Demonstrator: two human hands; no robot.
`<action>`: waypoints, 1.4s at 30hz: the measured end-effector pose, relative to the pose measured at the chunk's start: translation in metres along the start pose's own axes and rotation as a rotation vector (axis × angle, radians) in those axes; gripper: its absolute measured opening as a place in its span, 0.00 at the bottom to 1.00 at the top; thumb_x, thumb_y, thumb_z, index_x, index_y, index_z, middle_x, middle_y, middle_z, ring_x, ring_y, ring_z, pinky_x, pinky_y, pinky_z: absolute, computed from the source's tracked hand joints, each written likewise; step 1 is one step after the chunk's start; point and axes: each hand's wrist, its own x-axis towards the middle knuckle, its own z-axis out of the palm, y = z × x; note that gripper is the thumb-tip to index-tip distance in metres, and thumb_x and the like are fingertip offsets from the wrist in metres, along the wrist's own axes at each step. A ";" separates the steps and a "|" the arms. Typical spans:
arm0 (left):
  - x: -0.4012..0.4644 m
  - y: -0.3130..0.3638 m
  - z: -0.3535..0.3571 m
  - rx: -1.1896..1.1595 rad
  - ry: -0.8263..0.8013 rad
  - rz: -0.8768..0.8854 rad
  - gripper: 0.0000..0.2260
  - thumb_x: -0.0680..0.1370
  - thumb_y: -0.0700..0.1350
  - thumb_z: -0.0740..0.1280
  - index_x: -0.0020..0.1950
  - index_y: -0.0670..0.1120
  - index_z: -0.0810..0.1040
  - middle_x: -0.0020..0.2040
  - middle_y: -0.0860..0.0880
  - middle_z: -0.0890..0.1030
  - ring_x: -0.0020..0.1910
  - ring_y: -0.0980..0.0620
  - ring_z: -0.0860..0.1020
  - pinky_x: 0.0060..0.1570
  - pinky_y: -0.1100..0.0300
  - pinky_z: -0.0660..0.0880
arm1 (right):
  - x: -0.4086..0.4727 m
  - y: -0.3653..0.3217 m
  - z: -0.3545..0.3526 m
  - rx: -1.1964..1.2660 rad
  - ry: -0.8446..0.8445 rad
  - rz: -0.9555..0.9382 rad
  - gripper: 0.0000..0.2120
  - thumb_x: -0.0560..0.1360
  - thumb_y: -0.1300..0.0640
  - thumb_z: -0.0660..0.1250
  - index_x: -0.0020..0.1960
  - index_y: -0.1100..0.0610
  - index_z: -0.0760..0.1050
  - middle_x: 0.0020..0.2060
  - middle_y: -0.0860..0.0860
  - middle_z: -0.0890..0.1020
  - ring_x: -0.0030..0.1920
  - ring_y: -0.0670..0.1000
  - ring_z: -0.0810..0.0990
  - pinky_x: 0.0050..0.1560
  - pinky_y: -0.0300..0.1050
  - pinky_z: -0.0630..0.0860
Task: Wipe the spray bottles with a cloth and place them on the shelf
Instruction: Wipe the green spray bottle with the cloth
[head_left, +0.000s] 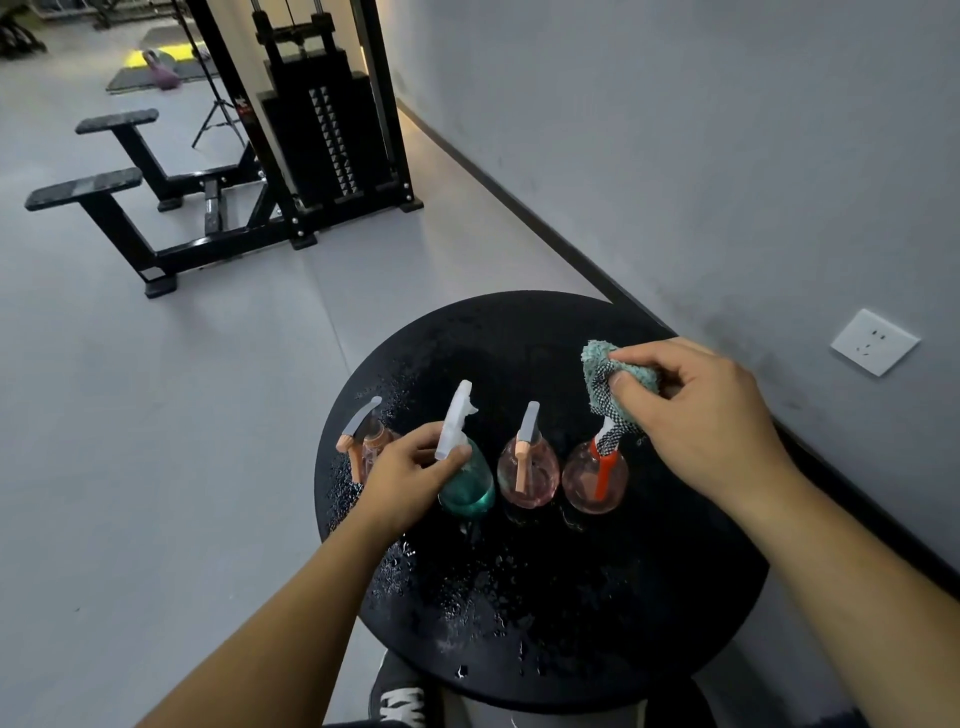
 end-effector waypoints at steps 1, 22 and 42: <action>-0.002 0.003 0.001 0.013 0.006 0.002 0.08 0.81 0.51 0.73 0.60 0.61 0.83 0.51 0.58 0.87 0.52 0.57 0.84 0.50 0.61 0.81 | 0.000 0.000 0.000 0.001 -0.001 0.001 0.08 0.77 0.57 0.73 0.56 0.49 0.85 0.50 0.42 0.83 0.47 0.34 0.80 0.39 0.21 0.71; -0.019 0.109 -0.030 -0.622 0.214 -0.062 0.10 0.87 0.51 0.63 0.67 0.54 0.76 0.64 0.47 0.84 0.58 0.49 0.86 0.55 0.54 0.83 | 0.002 -0.019 0.000 0.060 0.005 -0.013 0.08 0.77 0.56 0.73 0.55 0.47 0.85 0.50 0.37 0.82 0.51 0.32 0.78 0.47 0.21 0.71; -0.021 0.142 -0.005 -0.742 0.031 -0.066 0.16 0.85 0.56 0.61 0.69 0.52 0.77 0.65 0.44 0.84 0.62 0.42 0.85 0.62 0.40 0.81 | 0.012 -0.025 0.013 0.212 0.085 0.011 0.09 0.77 0.55 0.75 0.55 0.45 0.83 0.51 0.40 0.83 0.53 0.40 0.83 0.52 0.33 0.80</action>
